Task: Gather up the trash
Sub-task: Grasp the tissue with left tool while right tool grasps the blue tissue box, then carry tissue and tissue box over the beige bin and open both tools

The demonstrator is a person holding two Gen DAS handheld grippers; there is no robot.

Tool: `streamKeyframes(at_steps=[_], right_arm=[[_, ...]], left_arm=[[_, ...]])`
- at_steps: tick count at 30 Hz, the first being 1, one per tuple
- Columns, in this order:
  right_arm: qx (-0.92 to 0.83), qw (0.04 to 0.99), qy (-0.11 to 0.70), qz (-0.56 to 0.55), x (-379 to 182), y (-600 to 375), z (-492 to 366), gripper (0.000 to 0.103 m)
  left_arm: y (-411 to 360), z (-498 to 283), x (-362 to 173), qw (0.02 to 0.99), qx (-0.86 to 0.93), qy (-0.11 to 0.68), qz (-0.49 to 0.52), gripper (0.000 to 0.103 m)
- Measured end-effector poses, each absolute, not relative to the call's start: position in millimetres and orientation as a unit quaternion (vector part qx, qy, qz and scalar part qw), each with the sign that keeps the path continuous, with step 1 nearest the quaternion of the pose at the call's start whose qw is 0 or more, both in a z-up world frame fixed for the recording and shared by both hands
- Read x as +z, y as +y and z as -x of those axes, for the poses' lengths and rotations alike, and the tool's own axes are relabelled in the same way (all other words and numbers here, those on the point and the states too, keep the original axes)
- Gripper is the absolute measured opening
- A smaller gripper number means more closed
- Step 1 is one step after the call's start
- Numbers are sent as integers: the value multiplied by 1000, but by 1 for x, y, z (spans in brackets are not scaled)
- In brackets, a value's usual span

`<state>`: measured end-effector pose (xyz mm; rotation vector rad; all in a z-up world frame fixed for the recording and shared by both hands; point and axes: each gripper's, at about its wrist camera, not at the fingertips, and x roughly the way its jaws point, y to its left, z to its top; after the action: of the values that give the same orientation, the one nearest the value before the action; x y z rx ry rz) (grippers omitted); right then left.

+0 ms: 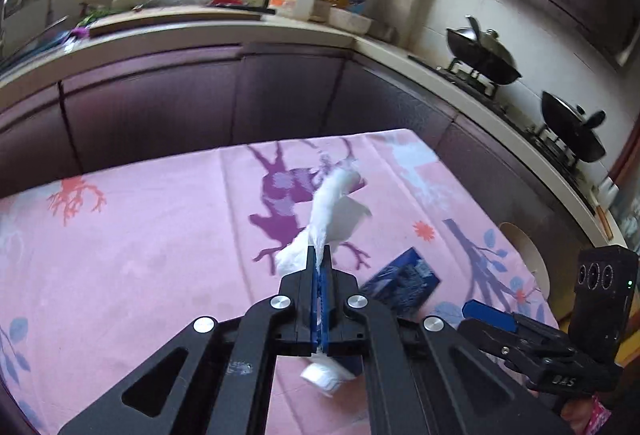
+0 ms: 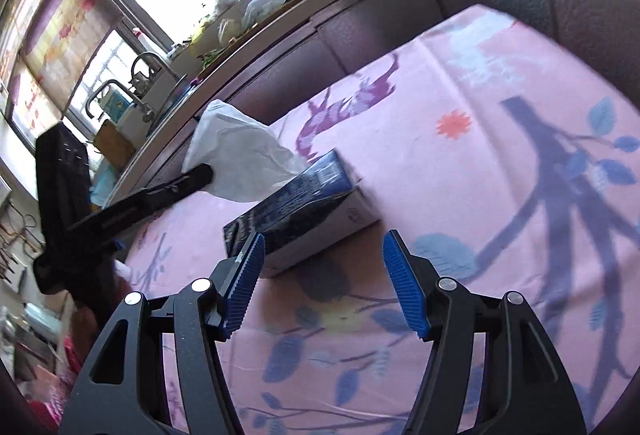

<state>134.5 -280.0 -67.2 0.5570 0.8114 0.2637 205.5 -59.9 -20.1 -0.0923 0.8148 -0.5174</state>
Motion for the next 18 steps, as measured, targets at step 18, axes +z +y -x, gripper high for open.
streamKeyframes(at_steps=[18], right_arm=[[102, 860, 396, -305, -84, -295, -110, 62]], left_arm=[[-93, -175, -95, 768, -344, 521, 141, 1]])
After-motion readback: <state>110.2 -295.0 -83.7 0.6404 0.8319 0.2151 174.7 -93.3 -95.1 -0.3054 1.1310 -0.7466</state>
